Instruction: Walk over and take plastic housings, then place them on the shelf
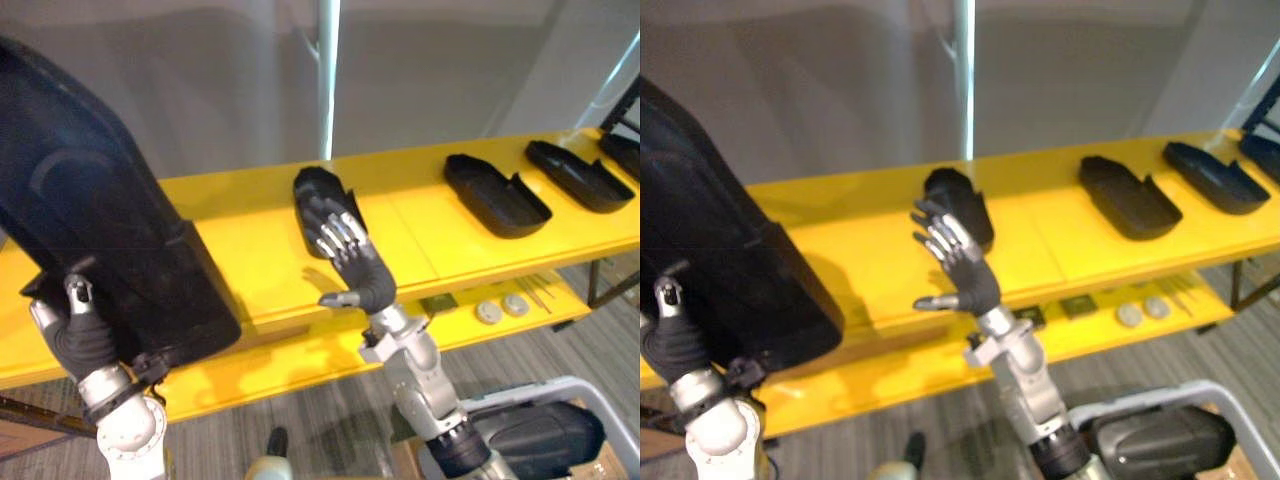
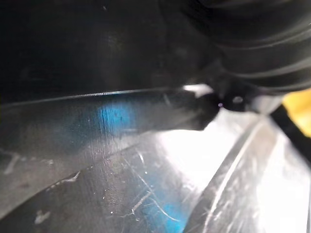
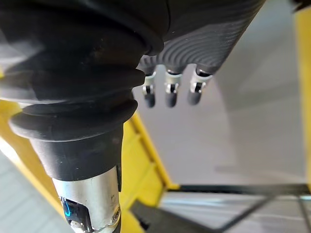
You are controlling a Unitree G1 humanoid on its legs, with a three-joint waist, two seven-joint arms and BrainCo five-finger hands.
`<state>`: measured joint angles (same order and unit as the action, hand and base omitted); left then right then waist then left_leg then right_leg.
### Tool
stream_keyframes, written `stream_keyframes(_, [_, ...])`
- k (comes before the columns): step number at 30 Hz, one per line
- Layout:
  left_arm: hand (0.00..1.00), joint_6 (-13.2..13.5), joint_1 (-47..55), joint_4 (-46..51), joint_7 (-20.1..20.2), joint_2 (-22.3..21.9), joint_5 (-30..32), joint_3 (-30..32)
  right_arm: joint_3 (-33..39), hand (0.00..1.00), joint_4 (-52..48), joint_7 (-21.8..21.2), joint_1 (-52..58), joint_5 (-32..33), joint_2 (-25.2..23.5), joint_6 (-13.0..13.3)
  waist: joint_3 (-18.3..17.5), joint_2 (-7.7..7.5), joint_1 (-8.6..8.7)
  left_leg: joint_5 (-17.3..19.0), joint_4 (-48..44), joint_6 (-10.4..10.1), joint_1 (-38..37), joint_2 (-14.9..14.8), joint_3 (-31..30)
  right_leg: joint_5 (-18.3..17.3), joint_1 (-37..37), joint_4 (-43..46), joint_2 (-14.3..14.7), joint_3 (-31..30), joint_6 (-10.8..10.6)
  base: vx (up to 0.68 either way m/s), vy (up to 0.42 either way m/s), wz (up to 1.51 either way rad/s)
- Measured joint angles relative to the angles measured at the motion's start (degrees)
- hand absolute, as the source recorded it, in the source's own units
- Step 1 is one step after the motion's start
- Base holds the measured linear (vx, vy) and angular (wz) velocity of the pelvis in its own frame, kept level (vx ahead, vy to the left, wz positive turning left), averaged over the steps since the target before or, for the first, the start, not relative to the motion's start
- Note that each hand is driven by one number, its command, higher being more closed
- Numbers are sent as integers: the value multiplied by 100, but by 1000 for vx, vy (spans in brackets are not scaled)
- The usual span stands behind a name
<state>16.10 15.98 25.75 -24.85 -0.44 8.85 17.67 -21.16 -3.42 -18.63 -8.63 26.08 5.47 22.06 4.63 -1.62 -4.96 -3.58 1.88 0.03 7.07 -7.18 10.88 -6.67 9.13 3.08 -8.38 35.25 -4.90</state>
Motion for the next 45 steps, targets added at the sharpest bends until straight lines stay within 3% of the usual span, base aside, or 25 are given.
stream_keyframes(1, [100,56,-10,-30,15,-9,3,-82,195,0,-24,7,18,4,14,-3,-16,53,-3,13,-362,21,96,-68,230,-12,-45,83,-65,48,7,21,68,42])
stream_keyframes(2, [100,56,-19,-30,37,-33,7,-125,329,0,-99,46,86,13,72,18,-70,303,29,-193,-414,-247,19,-120,229,-16,-23,176,-12,69,-43,71,60,30])
stream_keyframes(3, [100,56,-43,-39,45,-16,9,-144,351,0,-96,63,147,14,73,29,-77,350,91,-316,-342,-412,-16,-86,203,23,18,254,-44,98,-115,84,102,20])
stream_keyframes(7, [100,89,-260,-17,212,8,72,-309,429,0,-96,437,481,7,31,267,-44,306,139,-414,45,-293,-396,281,304,103,115,356,-419,6,-236,43,128,-2])
stream_keyframes(10, [100,63,-320,-15,374,155,132,-294,425,0,-104,767,528,-21,-279,503,21,218,183,-367,272,-197,-621,419,558,103,51,435,-575,-293,-238,9,110,-33])
stream_keyframes(14, [100,-77,-415,-16,631,445,340,-351,444,0,-113,1017,651,-299,-415,574,41,173,262,-314,306,-116,-610,488,701,78,-73,429,-637,-539,-194,-16,72,-17])
stream_keyframes(17, [100,-310,-742,-151,841,505,328,-509,709,0,-258,1097,891,-566,-407,531,70,212,282,-363,318,-127,-603,488,710,76,-115,370,-609,-639,-192,-14,17,-4])
stream_keyframes(20, [100,-662,-960,-599,1005,584,342,-511,1218,0,-296,1125,1082,-672,-378,396,103,266,412,-419,321,-140,-604,449,717,84,-116,320,-502,-743,-191,4,-16,-5])
stream_keyframes(24, [100,-1352,-1233,-1721,1004,974,342,-483,1892,0,-305,1321,1260,-739,-270,273,134,303,564,-481,319,-223,-606,280,867,199,-213,325,-348,-980,-237,23,-45,-22])
stream_keyframes(28, [100,-2039,-1687,-2989,693,1184,170,-372,2474,0,-621,2102,1618,-1249,-234,297,298,386,771,-487,318,-242,-710,153,1131,213,-321,343,-254,-1334,-209,-6,-21,-36])
stream_keyframes(31, [100,-2429,-2034,-3652,443,1388,-199,-29,2805,0,-778,2290,2069,-1444,-227,268,383,514,932,-468,320,-268,-698,86,1383,188,-539,394,-218,-1631,-164,-35,12,-42])
stream_keyframes(37, [100,-2799,-2862,-4509,248,2273,-657,32,3250,0,-404,2339,2792,-1781,-179,174,451,609,1212,-474,320,-273,-673,43,1523,196,-706,465,-191,-1822,-157,11,12,-16])
stream_keyframes(41, [100,-3041,-3447,-5162,247,2567,-676,6,3173,0,-171,2220,2938,-1786,-128,179,453,612,1235,-479,323,-284,-686,21,1544,167,-745,546,-175,-1872,-109,20,-1,-3])
stream_keyframes(45, [100,-3479,-3924,-6131,300,3030,-668,-27,2977,0,-172,2211,2922,-1781,69,197,455,616,1274,-500,327,-320,-654,-35,1633,118,-920,710,-131,-1997,-34,7,-5,-11])
